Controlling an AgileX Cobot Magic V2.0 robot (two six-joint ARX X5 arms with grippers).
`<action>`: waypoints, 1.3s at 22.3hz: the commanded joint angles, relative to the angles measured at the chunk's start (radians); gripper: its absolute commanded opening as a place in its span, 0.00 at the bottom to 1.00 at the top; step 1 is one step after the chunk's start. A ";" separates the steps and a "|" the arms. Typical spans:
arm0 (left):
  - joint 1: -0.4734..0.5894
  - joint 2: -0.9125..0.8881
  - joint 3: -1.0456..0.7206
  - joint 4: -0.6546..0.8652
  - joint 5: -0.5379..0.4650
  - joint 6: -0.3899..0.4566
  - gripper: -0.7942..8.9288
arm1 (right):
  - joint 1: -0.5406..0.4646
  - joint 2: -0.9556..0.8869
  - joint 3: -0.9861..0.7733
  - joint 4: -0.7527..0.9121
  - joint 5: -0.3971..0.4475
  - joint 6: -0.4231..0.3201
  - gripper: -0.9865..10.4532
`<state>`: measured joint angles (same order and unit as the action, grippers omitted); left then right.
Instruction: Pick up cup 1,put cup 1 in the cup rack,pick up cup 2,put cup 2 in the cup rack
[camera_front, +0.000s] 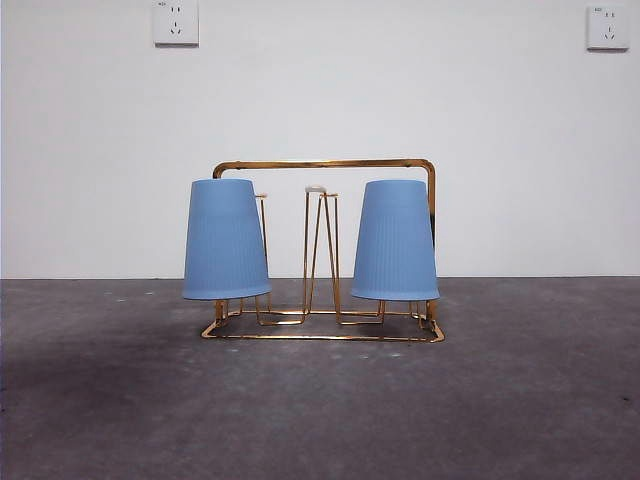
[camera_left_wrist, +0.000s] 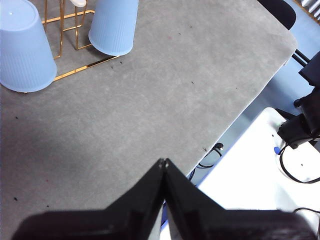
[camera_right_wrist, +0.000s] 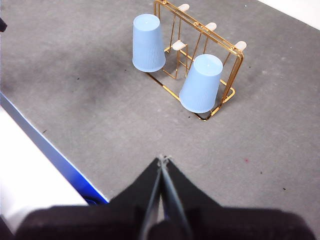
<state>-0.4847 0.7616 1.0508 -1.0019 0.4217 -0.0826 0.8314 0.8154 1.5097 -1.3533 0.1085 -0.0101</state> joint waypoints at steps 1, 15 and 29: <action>0.000 0.006 0.000 0.001 0.004 -0.003 0.08 | 0.000 0.000 -0.006 -0.023 0.004 0.013 0.09; 0.002 0.036 0.000 0.033 -0.016 0.028 0.08 | 0.000 0.000 -0.006 -0.023 0.005 0.013 0.09; 0.106 -0.019 -0.004 0.529 -0.242 0.409 0.08 | 0.000 0.000 -0.006 -0.023 0.004 0.013 0.09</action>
<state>-0.4023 0.7555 1.0508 -0.4870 0.1852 0.2207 0.8314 0.8154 1.5097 -1.3533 0.1085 -0.0097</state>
